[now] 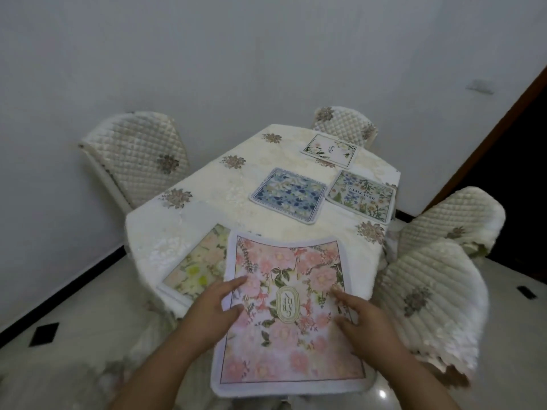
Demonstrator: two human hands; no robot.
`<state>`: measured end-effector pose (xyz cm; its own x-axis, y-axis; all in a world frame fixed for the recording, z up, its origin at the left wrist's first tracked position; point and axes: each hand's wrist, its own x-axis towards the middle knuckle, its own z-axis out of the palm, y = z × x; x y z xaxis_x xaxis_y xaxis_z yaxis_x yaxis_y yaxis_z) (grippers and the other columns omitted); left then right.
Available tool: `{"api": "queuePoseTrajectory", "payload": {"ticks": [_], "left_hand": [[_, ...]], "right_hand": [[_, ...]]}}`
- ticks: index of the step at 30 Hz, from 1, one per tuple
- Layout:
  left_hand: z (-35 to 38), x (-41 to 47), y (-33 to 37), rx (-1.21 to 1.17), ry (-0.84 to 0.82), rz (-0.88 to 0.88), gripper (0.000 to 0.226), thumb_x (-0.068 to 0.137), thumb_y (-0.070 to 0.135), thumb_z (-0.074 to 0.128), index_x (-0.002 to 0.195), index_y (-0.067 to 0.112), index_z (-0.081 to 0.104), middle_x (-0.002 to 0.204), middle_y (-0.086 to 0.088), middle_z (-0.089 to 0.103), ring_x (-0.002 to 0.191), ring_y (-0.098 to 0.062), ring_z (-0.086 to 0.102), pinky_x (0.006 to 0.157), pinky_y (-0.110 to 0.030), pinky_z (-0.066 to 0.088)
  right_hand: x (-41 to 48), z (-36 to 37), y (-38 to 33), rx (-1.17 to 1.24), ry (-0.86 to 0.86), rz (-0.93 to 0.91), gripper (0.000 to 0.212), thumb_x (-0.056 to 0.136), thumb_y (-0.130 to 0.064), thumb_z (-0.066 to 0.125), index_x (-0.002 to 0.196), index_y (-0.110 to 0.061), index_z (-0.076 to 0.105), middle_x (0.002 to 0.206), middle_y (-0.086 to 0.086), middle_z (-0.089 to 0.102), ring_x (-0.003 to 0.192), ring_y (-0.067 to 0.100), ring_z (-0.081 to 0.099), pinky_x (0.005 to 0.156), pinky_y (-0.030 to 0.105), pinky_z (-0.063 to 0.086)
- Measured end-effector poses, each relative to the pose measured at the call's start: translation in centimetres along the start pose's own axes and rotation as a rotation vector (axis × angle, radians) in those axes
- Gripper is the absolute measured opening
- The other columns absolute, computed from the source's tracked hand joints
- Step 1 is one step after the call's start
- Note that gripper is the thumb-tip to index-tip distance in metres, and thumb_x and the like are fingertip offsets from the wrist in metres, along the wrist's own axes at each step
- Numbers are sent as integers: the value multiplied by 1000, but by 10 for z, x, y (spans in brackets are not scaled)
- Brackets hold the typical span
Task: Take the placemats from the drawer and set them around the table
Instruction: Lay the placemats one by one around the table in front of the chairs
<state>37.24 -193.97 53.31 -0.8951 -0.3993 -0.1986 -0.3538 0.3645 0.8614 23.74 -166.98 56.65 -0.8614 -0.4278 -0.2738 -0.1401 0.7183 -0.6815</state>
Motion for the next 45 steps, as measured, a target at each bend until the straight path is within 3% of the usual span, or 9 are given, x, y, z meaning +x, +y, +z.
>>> {"api": "queuePoseTrajectory", "payload": {"ticks": [3, 6, 10, 25, 31, 34, 37, 41, 45], "left_hand": [[-12, -47, -3, -13, 63, 11, 54, 90, 25, 69, 133, 52, 49, 147, 9, 46, 139, -12, 39, 116, -39, 33], [-25, -94, 3, -28, 67, -2, 57, 83, 28, 77, 129, 53, 54, 137, 14, 49, 129, -10, 48, 110, -33, 40], [-31, -148, 10, -63, 112, -17, 42, 85, 27, 76, 121, 45, 65, 125, 24, 53, 116, -5, 57, 101, -36, 50], [-19, -354, -5, -61, 536, -212, 45, 88, 25, 72, 126, 48, 61, 118, 29, 51, 107, 3, 56, 94, -26, 51], [-69, -430, -49, -138, 711, -274, 44, 89, 21, 72, 123, 48, 63, 117, 20, 55, 98, 2, 61, 77, -14, 54], [-101, -463, -78, -181, 759, -283, 44, 90, 19, 70, 123, 46, 62, 116, 22, 54, 96, 5, 60, 70, -8, 51], [-142, -498, -114, -218, 796, -291, 42, 90, 19, 70, 123, 45, 63, 116, 21, 55, 99, 4, 60, 71, -6, 50], [-209, -551, -161, -226, 807, -314, 41, 92, 19, 67, 121, 48, 62, 117, 27, 53, 102, 5, 58, 73, -7, 50], [-279, -595, -202, -201, 825, -345, 39, 93, 20, 66, 119, 49, 63, 117, 30, 52, 99, 8, 59, 73, -13, 53]], "right_hand": [[-44, 15, -11, -24, 8, -35, 50, 90, -14, 62, 127, -46, 55, 124, -15, 50, 112, 15, 58, 81, 44, 58], [-81, 14, -23, 5, -8, -77, 49, 86, -11, 63, 118, -48, 57, 120, -13, 51, 105, 12, 58, 74, 28, 56], [-114, 10, -36, -11, 13, -197, 39, 85, -27, 72, 120, -41, 62, 121, -18, 56, 116, 5, 53, 98, 23, 43], [-205, 77, -39, 68, -269, -368, 39, 87, -31, 69, 122, -43, 60, 125, -12, 57, 100, 2, 53, 88, 19, 46], [-241, 133, -108, 31, -393, -502, 36, 89, -30, 67, 122, -43, 61, 119, -19, 54, 87, -11, 54, 68, 5, 47], [-259, 177, -145, -9, -394, -543, 35, 87, -36, 67, 119, -50, 61, 121, -20, 57, 99, -1, 60, 80, 21, 56], [-282, 229, -184, -45, -451, -567, 36, 89, -34, 66, 122, -47, 60, 120, -20, 57, 99, -1, 61, 76, 14, 53], [-319, 307, -238, -101, -460, -587, 37, 88, -34, 67, 123, -45, 60, 122, -15, 60, 98, 1, 61, 87, 25, 54], [-355, 379, -289, -117, -453, -636, 38, 89, -34, 66, 124, -45, 59, 118, -20, 56, 99, -1, 54, 79, 11, 45]]}}
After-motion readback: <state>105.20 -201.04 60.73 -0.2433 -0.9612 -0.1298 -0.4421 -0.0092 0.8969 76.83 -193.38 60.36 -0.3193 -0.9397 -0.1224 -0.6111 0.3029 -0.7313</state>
